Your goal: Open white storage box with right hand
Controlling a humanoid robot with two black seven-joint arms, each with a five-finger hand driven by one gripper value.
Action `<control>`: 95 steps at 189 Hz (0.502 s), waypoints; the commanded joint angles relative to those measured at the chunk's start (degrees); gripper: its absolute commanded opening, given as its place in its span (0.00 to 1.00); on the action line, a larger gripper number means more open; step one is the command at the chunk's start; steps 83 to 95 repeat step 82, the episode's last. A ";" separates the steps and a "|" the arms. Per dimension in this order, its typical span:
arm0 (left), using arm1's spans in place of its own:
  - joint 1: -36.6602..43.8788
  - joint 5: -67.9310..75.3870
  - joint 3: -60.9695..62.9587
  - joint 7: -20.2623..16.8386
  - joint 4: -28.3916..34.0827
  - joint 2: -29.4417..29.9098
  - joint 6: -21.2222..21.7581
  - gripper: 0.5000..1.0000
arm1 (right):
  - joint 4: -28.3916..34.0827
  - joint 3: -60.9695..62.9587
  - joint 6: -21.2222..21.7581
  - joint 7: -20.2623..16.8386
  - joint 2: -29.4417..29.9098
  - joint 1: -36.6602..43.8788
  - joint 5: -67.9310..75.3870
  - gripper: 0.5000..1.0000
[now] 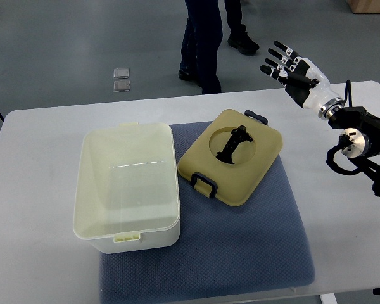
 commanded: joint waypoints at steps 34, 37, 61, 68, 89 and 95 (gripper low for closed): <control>0.07 -0.01 0.03 0.00 -0.26 0.00 -0.01 1.00 | -2.40 1.73 0.25 4.72 2.71 -1.91 0.02 0.86; -0.01 -0.01 0.03 0.00 -0.26 0.00 -0.01 1.00 | -2.49 1.73 0.25 4.72 2.80 -1.91 0.02 0.86; -0.01 -0.01 -0.06 0.00 -0.08 0.00 -0.01 1.00 | -3.36 2.87 0.08 4.81 4.20 -2.79 0.02 0.86; 0.07 -0.01 -0.06 0.00 0.00 0.00 -0.01 1.00 | -3.36 3.58 -0.01 4.90 4.64 -3.23 0.02 0.86; -0.01 -0.01 -0.06 0.00 0.09 0.00 -0.01 1.00 | -3.36 4.54 -0.19 4.90 4.91 -3.49 0.02 0.86; -0.01 -0.01 -0.06 0.00 0.09 0.00 -0.01 1.00 | -3.36 4.54 -0.19 4.90 4.91 -3.49 0.02 0.86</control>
